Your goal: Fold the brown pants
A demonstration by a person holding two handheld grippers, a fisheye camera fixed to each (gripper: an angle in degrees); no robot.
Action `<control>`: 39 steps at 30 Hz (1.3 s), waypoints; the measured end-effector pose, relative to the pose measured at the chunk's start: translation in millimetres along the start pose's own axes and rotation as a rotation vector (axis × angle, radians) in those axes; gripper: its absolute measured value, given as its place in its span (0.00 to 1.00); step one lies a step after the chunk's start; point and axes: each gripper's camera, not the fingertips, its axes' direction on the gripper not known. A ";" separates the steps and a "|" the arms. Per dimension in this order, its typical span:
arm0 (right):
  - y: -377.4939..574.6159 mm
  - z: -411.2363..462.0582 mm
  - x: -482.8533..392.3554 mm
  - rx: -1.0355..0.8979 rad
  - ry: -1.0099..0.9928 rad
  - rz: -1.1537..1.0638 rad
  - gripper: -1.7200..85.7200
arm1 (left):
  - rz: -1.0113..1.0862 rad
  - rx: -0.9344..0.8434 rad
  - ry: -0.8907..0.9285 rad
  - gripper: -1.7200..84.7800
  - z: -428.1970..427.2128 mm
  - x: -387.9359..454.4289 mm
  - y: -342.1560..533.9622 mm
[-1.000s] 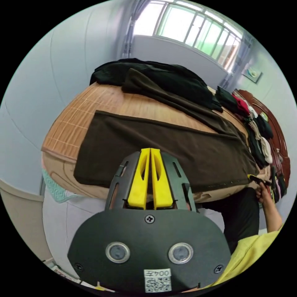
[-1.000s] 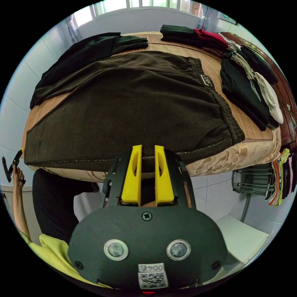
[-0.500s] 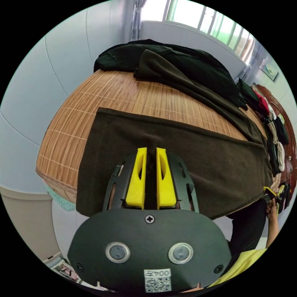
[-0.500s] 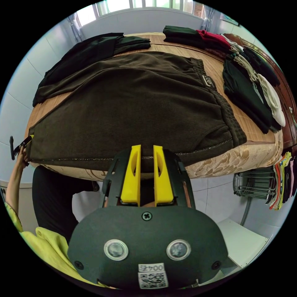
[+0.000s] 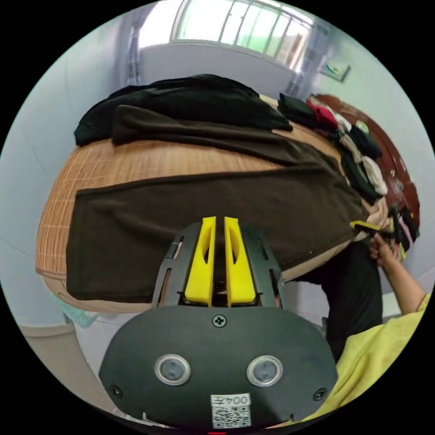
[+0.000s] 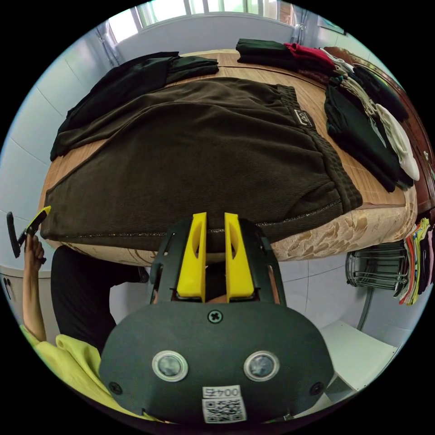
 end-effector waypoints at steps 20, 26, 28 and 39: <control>85.5 -30.4 361.9 0.441 -0.514 0.701 0.16 | 0.082 -0.082 -0.127 0.04 48.9 46.4 21.8; 58.6 14.3 378.7 0.372 -0.476 0.686 0.14 | 0.043 -0.082 -0.084 0.04 49.3 33.4 22.4; 49.3 26.0 375.3 0.357 -0.444 0.659 0.11 | 0.037 -0.083 -0.071 0.04 49.5 30.0 22.6; 4.4 74.8 335.2 0.224 -0.045 0.540 0.10 | 0.027 -0.081 -0.059 0.04 51.4 19.8 23.5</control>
